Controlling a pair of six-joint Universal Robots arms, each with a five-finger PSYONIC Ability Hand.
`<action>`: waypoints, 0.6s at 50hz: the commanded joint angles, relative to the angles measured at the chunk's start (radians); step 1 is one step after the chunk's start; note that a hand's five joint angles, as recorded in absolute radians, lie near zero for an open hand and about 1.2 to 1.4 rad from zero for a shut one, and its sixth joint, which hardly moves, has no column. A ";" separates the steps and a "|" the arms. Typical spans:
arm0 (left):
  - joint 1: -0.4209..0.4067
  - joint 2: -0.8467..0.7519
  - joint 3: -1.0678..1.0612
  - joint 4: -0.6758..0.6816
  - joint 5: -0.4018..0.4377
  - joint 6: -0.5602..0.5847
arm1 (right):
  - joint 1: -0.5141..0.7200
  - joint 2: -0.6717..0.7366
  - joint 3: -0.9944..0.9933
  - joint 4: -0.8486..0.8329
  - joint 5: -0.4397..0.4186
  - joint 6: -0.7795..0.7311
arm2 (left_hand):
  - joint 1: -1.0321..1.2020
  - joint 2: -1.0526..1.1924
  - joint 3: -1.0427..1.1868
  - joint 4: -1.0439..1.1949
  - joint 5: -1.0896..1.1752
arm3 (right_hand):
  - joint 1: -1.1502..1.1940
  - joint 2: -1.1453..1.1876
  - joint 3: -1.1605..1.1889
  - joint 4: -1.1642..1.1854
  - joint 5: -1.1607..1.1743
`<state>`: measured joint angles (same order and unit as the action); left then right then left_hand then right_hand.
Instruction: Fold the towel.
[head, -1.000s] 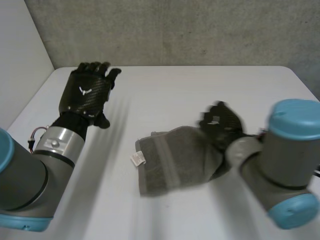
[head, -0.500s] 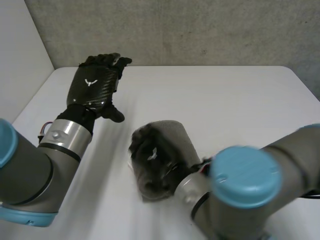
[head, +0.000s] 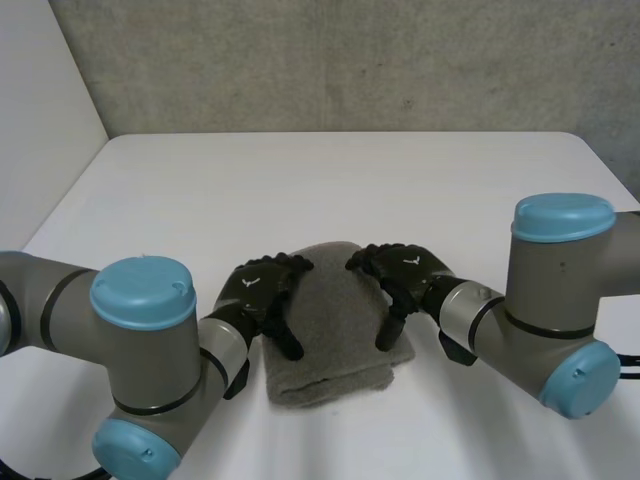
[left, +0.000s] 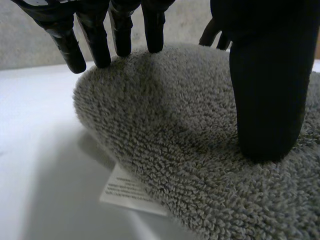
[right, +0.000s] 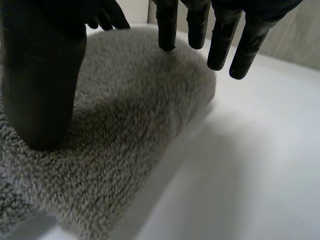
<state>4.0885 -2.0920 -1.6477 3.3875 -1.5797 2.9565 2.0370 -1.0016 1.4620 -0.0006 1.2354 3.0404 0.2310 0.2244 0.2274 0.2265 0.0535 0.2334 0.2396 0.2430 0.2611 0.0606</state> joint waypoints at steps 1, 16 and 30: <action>0.004 0.049 0.031 -0.028 -0.003 0.012 | 0.003 -0.030 -0.034 0.022 0.007 -0.002 | 0.018 0.024 0.021 0.022 0.021 | -0.059 -0.065 -0.069 -0.087 -0.061; 0.108 0.401 0.443 -0.523 -0.121 0.033 | -0.104 -0.454 -0.207 0.172 0.300 0.014 | -0.050 -0.043 -0.046 -0.045 -0.047 | -0.059 -0.065 -0.069 -0.087 -0.061; 0.164 0.426 0.514 -0.640 -0.134 0.104 | -0.193 -0.459 -0.276 0.277 0.315 -0.008 | -0.053 -0.046 -0.049 -0.048 -0.050 | -0.059 -0.065 -0.069 -0.087 -0.061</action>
<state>4.2457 -1.6672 -1.1220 2.7421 -1.7127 3.0310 1.8463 -1.4705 1.1837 0.2740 1.5729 3.0366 0.1818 0.1709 0.1699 0.1696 0.0304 0.2331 0.2396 0.2430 0.2611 0.0606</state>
